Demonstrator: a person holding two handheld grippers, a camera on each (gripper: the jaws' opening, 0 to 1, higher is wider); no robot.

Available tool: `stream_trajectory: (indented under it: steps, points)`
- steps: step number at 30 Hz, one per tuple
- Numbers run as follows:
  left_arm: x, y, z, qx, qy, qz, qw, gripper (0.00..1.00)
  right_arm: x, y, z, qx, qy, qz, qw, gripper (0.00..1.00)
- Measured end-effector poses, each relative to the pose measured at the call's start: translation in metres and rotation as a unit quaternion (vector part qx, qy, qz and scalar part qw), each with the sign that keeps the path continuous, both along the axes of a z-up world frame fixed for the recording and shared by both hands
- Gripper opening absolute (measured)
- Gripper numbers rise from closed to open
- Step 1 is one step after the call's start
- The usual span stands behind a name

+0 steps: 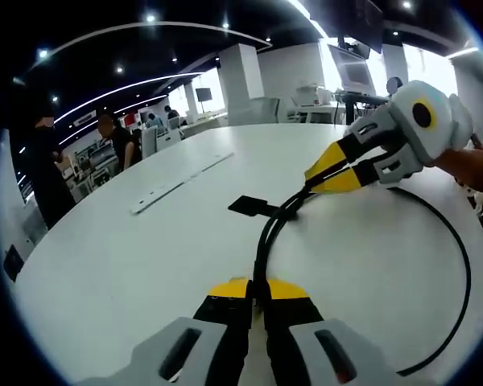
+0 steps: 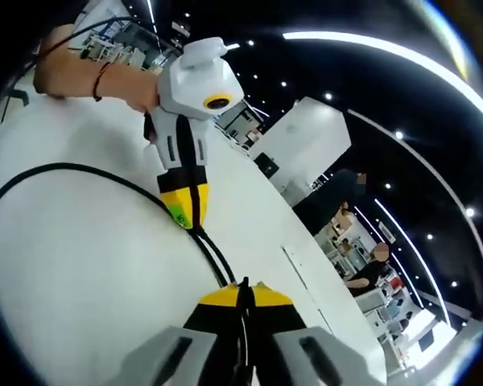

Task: Find the charging cable on the desk, coil it up and secure with Velcro.

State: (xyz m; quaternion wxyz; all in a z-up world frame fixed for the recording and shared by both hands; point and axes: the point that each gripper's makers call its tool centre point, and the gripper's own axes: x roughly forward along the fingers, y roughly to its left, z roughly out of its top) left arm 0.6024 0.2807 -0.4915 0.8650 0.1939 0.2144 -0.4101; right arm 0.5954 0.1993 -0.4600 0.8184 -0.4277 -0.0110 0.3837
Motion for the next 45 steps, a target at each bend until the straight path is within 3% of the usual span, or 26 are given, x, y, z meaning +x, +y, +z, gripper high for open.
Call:
stream_trajectory:
  steps: [45]
  points:
    - [0.001,-0.001,0.0,0.009,-0.012,0.003,0.9999,0.07,0.032,0.006,0.01,0.001,-0.006,0.0,1.0,0.05]
